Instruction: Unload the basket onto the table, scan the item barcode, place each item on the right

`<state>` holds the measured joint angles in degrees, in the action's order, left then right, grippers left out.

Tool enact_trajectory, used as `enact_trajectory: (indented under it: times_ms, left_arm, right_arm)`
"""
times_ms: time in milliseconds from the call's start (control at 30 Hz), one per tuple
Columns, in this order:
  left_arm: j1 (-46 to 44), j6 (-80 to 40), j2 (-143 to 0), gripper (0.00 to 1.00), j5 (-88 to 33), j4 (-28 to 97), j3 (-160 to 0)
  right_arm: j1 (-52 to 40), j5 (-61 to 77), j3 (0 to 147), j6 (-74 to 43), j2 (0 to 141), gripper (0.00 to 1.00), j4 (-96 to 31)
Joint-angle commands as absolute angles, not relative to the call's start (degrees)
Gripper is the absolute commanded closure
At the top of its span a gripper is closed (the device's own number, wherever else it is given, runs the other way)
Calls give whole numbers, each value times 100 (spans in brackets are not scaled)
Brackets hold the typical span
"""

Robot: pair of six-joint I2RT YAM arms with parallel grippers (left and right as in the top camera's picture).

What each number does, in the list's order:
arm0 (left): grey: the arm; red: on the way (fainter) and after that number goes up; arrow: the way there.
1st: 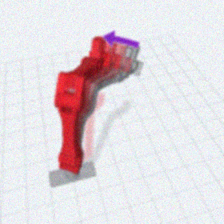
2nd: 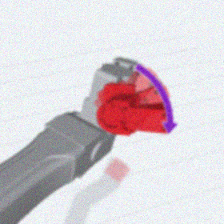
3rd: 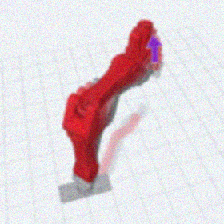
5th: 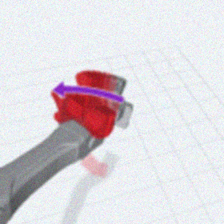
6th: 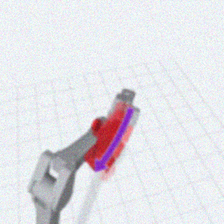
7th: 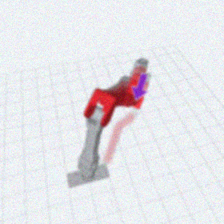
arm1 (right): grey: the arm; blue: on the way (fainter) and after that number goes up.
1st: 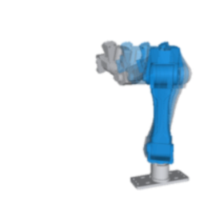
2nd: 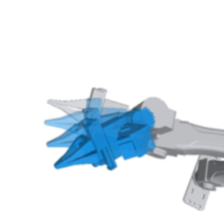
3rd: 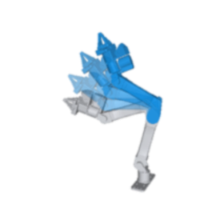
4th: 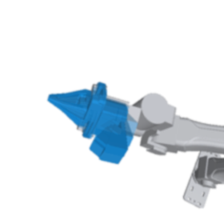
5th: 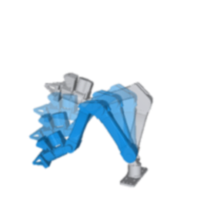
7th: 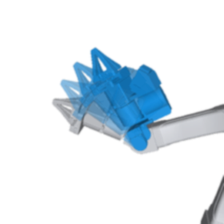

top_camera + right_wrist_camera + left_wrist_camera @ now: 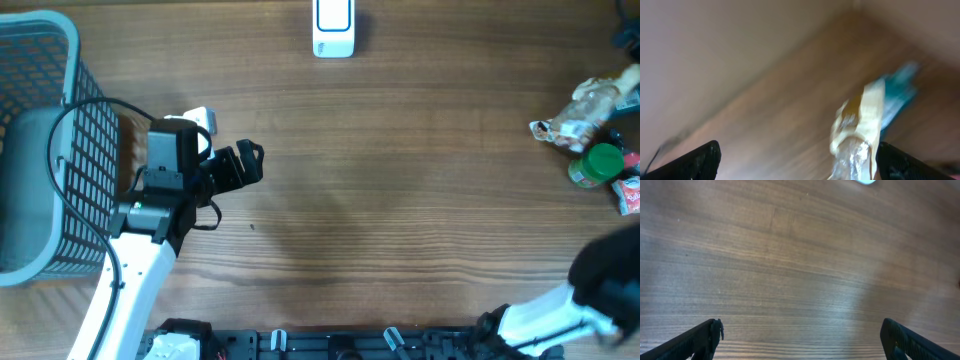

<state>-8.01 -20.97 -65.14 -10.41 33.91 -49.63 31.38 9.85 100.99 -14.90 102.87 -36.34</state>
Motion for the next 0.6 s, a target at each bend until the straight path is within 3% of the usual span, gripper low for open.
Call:
enact_trajectory:
  times_ms: [0,300,400,567]
  left_arm:
    - [-884,-2121,-6333,0,-1109,3271,-5092]
    - [-1409,-1295,-5555,0,692,3037,-6206]
    - [-1409,-930,-5000,0,1181,2641,-6313]
    - [-1409,-891,-4491,0,2200,819,-6313]
  right_arm:
    - [3135,139,10328,-904,8910,0,-3785]
    - [3135,2252,10328,-886,7074,0,-4486]
    - [3135,2346,10328,-845,6584,0,-3922]
    - [3103,2735,10328,-1229,6173,0,-2255]
